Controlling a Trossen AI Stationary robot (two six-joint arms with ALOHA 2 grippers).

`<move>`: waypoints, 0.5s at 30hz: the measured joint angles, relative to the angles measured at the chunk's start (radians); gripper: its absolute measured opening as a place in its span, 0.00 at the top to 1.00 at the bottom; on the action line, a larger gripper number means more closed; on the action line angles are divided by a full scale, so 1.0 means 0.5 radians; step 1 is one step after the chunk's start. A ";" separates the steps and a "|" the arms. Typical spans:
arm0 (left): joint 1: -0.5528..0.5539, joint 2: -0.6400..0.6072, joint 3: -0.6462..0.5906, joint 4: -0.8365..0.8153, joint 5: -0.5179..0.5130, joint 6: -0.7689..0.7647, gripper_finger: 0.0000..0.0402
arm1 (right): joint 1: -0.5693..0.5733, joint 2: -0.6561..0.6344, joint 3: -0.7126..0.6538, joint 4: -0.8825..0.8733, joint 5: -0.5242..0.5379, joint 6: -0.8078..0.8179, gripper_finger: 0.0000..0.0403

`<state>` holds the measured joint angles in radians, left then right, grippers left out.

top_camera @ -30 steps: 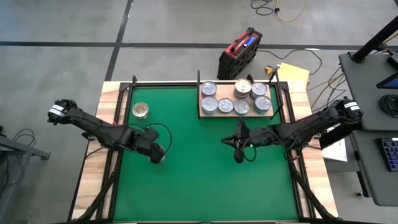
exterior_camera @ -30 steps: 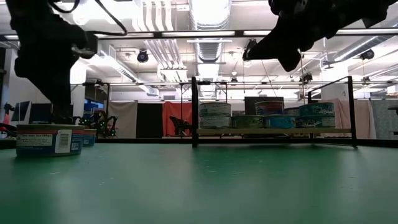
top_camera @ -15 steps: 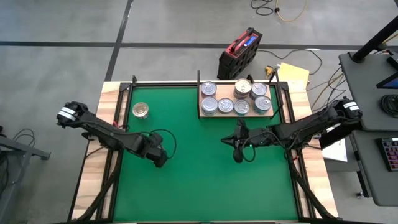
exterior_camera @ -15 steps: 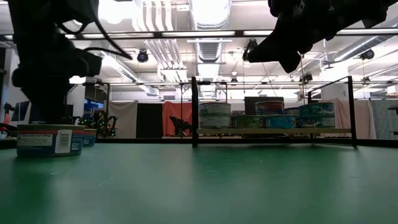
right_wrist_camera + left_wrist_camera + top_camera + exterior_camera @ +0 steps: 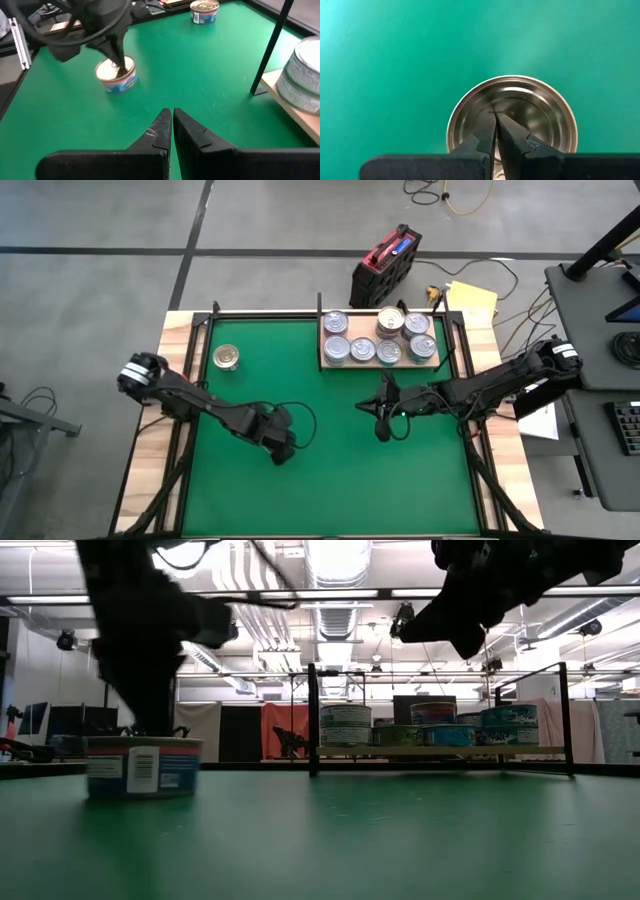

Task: Stack canned seafood by type on shelf
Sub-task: Stack the blue/pink tuna can on top of the blue/pink tuna can on the shelf

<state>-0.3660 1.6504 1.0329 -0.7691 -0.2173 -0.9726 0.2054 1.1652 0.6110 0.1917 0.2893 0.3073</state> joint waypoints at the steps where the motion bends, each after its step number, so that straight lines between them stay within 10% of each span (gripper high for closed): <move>1: 0.000 0.041 0.034 0.036 -0.003 0.056 1.00 | 0.000 0.000 -0.001 -0.007 0.000 0.021 0.98; 15: -0.010 0.211 0.447 -0.001 -0.199 0.538 1.00 | 0.000 0.001 -0.066 -0.052 -0.183 0.432 0.98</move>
<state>-0.3710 1.7558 1.2562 -0.7698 -0.3167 -0.7038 0.2054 1.1658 0.5781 0.1659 0.1980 0.5235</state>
